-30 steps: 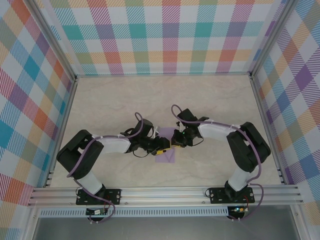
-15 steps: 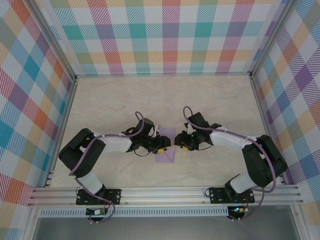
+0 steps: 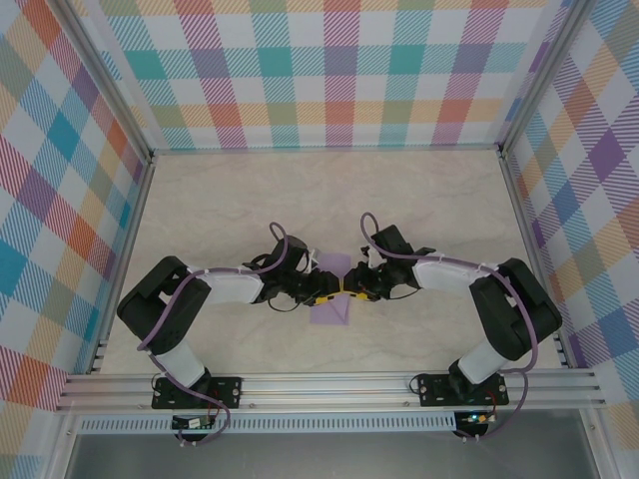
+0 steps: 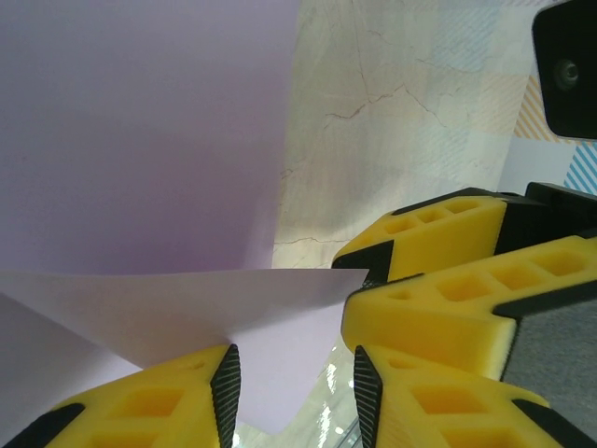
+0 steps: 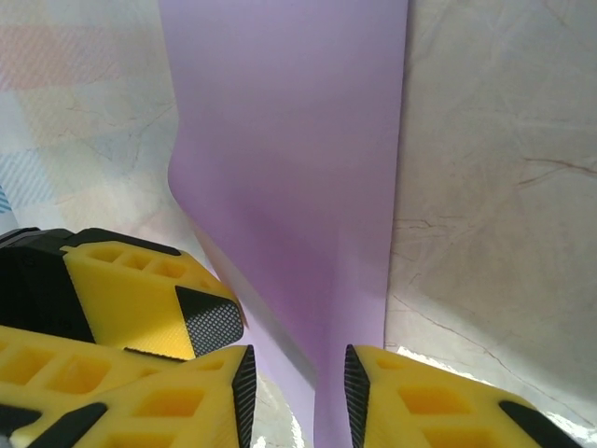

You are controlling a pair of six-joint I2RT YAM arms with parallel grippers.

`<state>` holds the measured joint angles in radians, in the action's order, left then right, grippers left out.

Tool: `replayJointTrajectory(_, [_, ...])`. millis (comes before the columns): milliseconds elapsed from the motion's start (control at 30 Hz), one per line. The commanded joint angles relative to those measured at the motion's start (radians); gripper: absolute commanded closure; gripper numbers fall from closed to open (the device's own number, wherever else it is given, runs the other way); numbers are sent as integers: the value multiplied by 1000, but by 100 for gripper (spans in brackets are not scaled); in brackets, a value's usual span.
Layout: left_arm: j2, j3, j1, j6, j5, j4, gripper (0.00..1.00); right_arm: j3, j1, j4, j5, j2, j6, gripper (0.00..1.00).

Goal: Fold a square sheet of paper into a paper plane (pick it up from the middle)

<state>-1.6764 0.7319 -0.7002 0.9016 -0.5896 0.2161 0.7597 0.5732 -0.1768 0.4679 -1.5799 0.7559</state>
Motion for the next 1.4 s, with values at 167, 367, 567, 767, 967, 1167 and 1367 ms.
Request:
replayJointTrajectory(167, [8,15,-10,2,2,0,63,39,0,-3,-2,-45,-32,90])
replayJointTrajectory(367, [16,12,-10,11,-33,52,63,75,1,-36,-39,-80,-93,96])
replayJointTrajectory(567, [1,19,-10,11,-34,57,64,98,1,-48,-37,-116,-141,96])
replayJointTrajectory(767, [-17,31,-9,7,-29,44,65,111,1,-48,-21,-140,-157,95])
replayJointTrajectory(967, [-26,39,-9,0,-24,28,66,110,1,-48,-11,-142,-158,94])
replayJointTrajectory(1167, [-45,40,-10,-3,-18,19,67,108,0,-58,-2,-144,-154,90])
replayJointTrajectory(1367, [-57,41,-9,-6,-16,14,68,112,1,-74,-20,-143,-156,89])
